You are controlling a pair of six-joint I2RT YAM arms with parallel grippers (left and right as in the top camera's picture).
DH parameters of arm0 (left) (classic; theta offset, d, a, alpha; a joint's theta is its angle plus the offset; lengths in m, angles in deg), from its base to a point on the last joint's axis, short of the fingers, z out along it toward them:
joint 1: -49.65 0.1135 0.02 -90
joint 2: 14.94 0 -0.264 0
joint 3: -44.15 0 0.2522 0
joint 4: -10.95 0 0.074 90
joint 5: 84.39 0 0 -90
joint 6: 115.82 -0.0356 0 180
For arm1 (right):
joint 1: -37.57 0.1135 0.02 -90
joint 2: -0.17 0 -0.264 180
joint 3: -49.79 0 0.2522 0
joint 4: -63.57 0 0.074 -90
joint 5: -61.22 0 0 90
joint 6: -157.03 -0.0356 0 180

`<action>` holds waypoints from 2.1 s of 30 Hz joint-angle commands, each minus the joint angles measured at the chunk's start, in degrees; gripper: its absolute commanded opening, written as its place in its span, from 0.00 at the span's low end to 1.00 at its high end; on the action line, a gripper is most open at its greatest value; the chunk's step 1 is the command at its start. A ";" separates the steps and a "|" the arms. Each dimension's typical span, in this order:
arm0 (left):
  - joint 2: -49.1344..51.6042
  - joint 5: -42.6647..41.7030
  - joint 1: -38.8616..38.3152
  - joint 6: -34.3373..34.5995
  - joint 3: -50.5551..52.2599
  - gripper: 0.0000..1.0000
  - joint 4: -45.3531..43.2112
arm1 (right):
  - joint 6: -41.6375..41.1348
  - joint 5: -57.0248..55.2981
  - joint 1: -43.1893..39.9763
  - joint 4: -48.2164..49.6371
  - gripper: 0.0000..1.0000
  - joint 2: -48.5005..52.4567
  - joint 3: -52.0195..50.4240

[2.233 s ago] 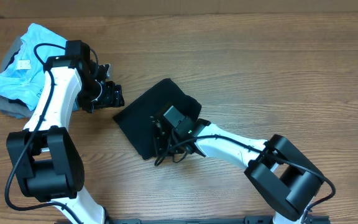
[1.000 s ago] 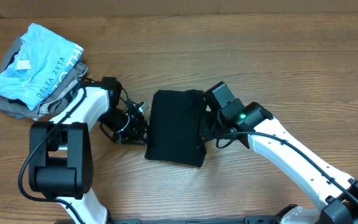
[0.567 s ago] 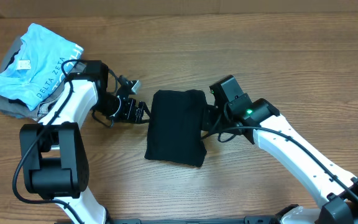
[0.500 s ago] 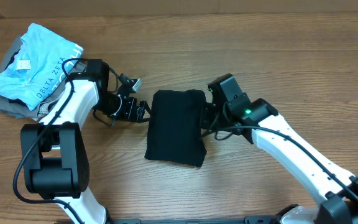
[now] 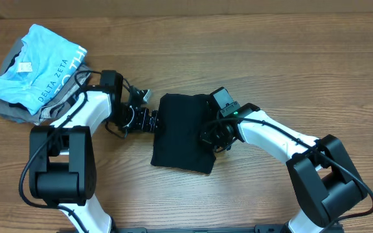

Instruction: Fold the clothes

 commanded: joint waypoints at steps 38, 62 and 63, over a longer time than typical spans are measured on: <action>-9.22 -15.19 7.54 5.86 -16.90 0.04 -0.92 | 8.24 -4.92 -9.92 -21.16 0.04 -22.05 9.79; -1.29 -12.57 36.13 18.18 -28.20 0.04 -18.80 | 6.47 -5.75 -10.29 -24.57 0.04 -24.00 9.79; -0.55 -12.92 36.61 18.21 -28.20 0.04 -18.84 | 6.45 -5.75 -10.29 -24.55 0.04 -24.00 9.79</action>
